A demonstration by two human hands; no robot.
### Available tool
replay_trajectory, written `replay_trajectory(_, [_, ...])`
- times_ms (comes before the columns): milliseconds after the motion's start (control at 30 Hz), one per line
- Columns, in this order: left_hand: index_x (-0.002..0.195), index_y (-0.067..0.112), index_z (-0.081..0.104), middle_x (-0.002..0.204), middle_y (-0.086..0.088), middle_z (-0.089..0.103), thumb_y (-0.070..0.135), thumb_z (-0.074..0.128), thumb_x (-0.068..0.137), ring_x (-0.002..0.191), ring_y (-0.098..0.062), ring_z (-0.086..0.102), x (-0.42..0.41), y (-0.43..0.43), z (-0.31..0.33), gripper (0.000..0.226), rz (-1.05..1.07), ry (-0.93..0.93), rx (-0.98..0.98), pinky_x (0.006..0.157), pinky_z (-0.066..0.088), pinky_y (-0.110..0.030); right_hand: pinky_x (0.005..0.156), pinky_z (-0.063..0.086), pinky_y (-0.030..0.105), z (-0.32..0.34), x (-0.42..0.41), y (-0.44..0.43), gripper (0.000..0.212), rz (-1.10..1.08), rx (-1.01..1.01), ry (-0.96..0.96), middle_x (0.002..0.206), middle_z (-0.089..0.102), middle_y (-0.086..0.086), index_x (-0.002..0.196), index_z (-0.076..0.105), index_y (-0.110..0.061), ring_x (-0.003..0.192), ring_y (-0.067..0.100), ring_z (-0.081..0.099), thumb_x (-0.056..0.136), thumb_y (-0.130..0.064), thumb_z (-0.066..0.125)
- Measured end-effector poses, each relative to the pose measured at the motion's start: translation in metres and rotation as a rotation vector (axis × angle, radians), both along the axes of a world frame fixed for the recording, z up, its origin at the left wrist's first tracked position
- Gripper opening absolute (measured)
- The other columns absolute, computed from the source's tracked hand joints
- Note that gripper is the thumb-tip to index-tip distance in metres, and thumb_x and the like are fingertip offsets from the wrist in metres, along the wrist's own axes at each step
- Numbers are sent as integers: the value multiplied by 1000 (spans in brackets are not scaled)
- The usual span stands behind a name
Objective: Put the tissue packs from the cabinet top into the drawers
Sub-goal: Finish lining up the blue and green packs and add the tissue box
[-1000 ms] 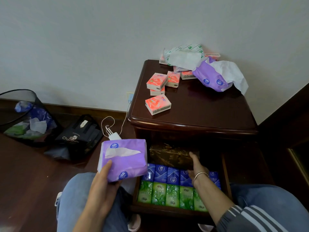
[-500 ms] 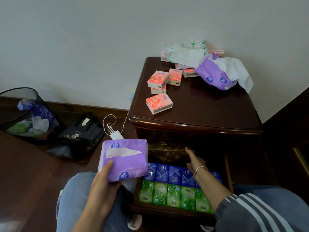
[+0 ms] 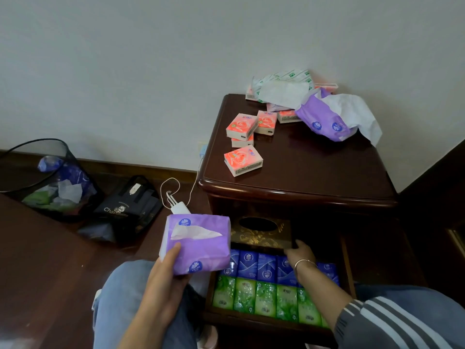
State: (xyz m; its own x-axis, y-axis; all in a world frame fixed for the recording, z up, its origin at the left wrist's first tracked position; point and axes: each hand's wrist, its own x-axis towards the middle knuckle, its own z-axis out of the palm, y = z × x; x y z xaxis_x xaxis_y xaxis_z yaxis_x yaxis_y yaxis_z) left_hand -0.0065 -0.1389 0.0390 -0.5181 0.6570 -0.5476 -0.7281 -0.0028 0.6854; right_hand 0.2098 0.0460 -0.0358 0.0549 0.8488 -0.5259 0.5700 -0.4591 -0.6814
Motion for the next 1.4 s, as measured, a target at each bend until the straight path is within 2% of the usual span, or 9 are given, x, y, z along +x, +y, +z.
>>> replay_trajectory(100, [123,10,61,117,-12,70,21,60,89,94,-21,69,10,3,4,36,-58,-21,-21,71,60,-31,81,46,30,37,-1,-19,33,52,-62,244,123,60,8,122,57,-11,108,26,58,91,-22,57])
replay_trajectory(233, [120,7,64,116,-14,70,28,68,78,105,-26,67,36,11,11,47,-239,-70,-47,88,56,-39,62,44,25,80,6,-53,16,223,-374,550,95,70,1,101,62,-23,79,15,66,92,-34,54])
replay_trajectory(367, [114,7,66,108,-12,73,28,71,74,83,-18,73,65,17,20,46,-392,-122,-100,66,60,-30,57,43,24,93,43,-59,9,175,-358,553,79,72,3,98,62,-18,68,16,67,90,-18,59])
replay_trajectory(633, [108,22,68,98,6,74,50,63,84,84,-8,64,105,29,18,37,-745,149,-220,79,47,-26,43,39,16,96,96,-61,16,90,-512,568,55,65,1,74,60,-15,46,8,57,88,-8,57])
replay_trajectory(900, [119,7,61,118,-13,63,31,65,88,113,-31,58,73,24,-30,39,-466,942,-590,94,45,-36,32,42,11,61,130,-55,11,-386,-476,585,40,61,3,84,55,-5,58,17,52,92,-1,49])
replay_trajectory(1067, [108,7,61,111,-18,65,26,63,87,105,-35,60,71,22,-53,29,-524,875,-702,88,48,-37,26,40,15,34,119,-52,22,-618,-323,609,28,52,4,73,47,-4,22,7,49,93,6,45])
replay_trajectory(1167, [106,3,64,100,-16,67,21,63,87,97,-32,63,73,23,-61,26,-538,867,-678,78,46,-32,27,42,17,31,106,-47,8,-688,-243,613,44,59,11,94,54,5,27,10,53,90,9,48])
replay_trajectory(1233, [103,6,65,93,-11,66,21,63,88,87,-28,63,70,23,-63,22,-531,844,-677,71,43,-29,31,45,16,29,99,-40,29,-723,-204,611,70,56,17,117,51,9,36,15,57,88,10,50])
replay_trajectory(1400, [93,17,61,89,-5,66,24,62,88,75,-18,59,69,22,-62,8,-513,829,-677,61,39,-27,36,49,22,23,76,-20,32,-726,-199,548,64,50,11,116,53,14,38,14,55,84,9,53])
